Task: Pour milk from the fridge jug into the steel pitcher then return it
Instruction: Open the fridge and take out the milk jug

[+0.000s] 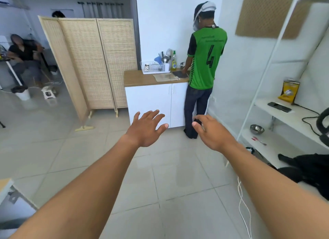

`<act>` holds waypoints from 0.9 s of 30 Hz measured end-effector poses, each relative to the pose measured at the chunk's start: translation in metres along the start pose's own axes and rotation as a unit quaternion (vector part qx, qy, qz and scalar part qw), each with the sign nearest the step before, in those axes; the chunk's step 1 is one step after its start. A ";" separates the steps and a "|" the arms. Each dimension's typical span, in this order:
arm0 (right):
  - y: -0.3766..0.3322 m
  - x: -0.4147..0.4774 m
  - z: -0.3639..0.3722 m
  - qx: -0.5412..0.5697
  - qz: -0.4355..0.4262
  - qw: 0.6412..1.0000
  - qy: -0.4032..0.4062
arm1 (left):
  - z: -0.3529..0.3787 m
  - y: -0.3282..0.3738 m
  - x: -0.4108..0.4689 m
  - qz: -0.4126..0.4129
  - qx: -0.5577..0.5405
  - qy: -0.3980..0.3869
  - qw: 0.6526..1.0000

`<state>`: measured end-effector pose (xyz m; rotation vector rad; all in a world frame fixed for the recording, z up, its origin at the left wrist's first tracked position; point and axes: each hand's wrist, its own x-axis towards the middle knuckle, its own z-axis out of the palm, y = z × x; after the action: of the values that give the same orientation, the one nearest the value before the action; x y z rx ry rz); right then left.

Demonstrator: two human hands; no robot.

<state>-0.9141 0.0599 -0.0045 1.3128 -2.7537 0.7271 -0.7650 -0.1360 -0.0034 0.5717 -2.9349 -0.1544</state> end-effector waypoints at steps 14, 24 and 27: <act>0.101 0.005 -0.052 -0.036 0.142 0.985 0.091 | 0.020 0.094 0.145 0.177 -0.027 -0.014 0.984; 0.207 -0.080 -0.138 -0.100 0.258 0.943 0.185 | 0.041 0.274 0.193 0.332 -0.028 -0.030 0.943; 0.230 -0.108 -0.162 -0.132 0.300 0.923 0.202 | 0.044 0.328 0.199 0.366 -0.031 -0.036 0.929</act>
<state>-1.0442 0.3298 0.0253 0.2157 -2.7506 0.5218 -1.0741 0.0942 0.0204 -0.5604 -2.9670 -0.1759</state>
